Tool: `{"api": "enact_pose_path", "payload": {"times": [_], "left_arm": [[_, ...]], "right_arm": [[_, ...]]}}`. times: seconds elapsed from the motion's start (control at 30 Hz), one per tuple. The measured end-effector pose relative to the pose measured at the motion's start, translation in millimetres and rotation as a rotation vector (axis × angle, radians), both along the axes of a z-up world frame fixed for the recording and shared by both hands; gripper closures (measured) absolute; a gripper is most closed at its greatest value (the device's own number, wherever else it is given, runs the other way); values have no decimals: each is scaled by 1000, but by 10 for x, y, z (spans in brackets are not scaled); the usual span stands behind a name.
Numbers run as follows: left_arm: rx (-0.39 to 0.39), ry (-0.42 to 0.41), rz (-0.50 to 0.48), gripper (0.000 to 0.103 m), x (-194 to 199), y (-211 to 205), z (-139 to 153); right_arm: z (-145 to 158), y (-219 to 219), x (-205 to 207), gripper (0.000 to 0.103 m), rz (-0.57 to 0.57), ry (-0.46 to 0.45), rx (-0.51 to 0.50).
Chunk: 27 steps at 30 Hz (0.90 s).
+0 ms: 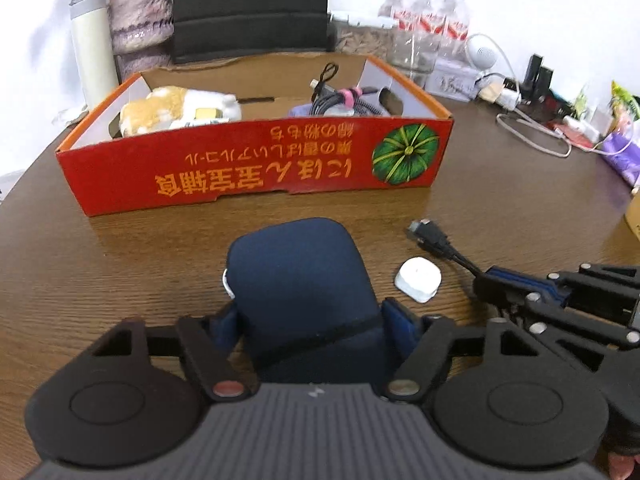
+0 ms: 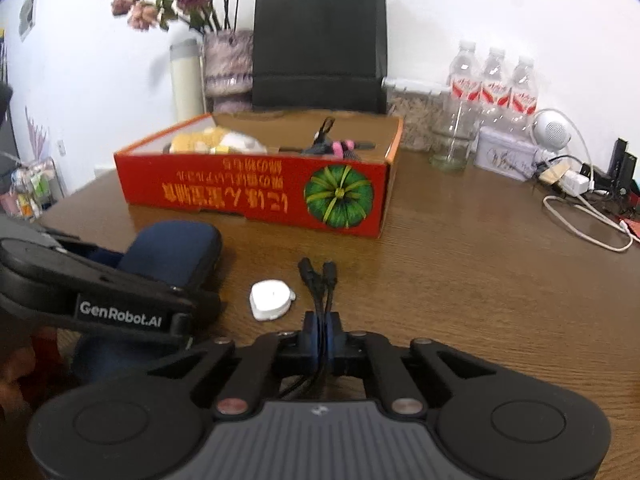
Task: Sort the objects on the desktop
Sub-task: 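Carry the navy pouch into the box with the left gripper while the right gripper drops the cables in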
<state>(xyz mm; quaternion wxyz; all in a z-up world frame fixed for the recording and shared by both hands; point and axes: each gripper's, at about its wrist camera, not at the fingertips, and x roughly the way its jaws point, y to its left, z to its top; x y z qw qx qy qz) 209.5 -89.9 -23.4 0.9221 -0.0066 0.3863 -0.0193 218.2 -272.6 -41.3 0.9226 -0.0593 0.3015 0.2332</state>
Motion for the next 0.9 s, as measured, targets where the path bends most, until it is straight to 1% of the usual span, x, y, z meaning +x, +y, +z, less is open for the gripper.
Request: {"api": "enact_pose_path", "payload": {"times": [0.13,0.23,0.4,0.6,0.73,0.9], "left_arm": [[-19,-48,-49,36,-93,1,89],[-38,-94,-78,37,-163,16,219],[-61,-173,-84,40,-216,83,501],[-109,-236,-75,40,-183,264,791],[-120,-283,-58,40,-101,397,989],[-131,-327,-37,40,122,577,1214]], "right_arm": [[146,-81,-94,101,2,-52,57],[274,-101,-146,101,10,-85,83],[519,-95,-164,102,15,-142,110],[815,32,-120,102,30,-206,129],[1046,172,5,102,38,-252,134],[1315,379,282,102,41,-301,154]]}}
